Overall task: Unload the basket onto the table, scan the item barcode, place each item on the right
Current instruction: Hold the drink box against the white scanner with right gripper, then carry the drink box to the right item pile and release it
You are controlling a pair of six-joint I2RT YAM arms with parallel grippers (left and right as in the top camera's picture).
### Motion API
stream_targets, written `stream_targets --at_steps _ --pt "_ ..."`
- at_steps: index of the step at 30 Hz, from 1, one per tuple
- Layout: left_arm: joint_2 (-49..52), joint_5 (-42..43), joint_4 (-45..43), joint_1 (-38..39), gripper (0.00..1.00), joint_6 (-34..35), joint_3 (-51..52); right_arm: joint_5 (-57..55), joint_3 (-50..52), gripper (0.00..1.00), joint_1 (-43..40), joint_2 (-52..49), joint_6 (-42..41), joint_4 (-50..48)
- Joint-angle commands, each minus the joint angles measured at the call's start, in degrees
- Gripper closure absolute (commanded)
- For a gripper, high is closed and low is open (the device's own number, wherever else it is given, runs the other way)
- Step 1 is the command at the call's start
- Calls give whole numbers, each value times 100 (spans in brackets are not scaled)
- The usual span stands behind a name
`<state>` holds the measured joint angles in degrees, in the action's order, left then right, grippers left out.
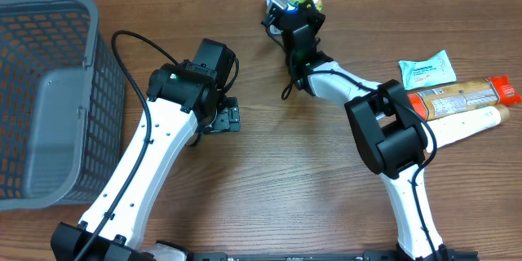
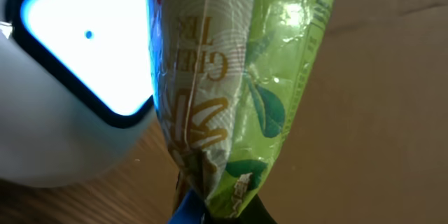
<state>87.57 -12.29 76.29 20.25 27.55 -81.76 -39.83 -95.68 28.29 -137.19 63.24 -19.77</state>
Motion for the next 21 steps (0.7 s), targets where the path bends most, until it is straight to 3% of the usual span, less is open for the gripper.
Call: stream_targets --at_steps 1,10,17,21 --pt "24 -74 -9 2 1 122 2 -79 -201 96 63 761 -627 262" --pt "24 -74 -9 2 0 122 2 1279 -201 96 -153 2529 -3185 2894" --pt "24 -76 -9 2 0 122 2 2627 -201 96 -717 4524 -7257 5978" --pt "24 -76 -9 2 0 122 2 2664 -201 96 -1381 5093 -8983 7497"
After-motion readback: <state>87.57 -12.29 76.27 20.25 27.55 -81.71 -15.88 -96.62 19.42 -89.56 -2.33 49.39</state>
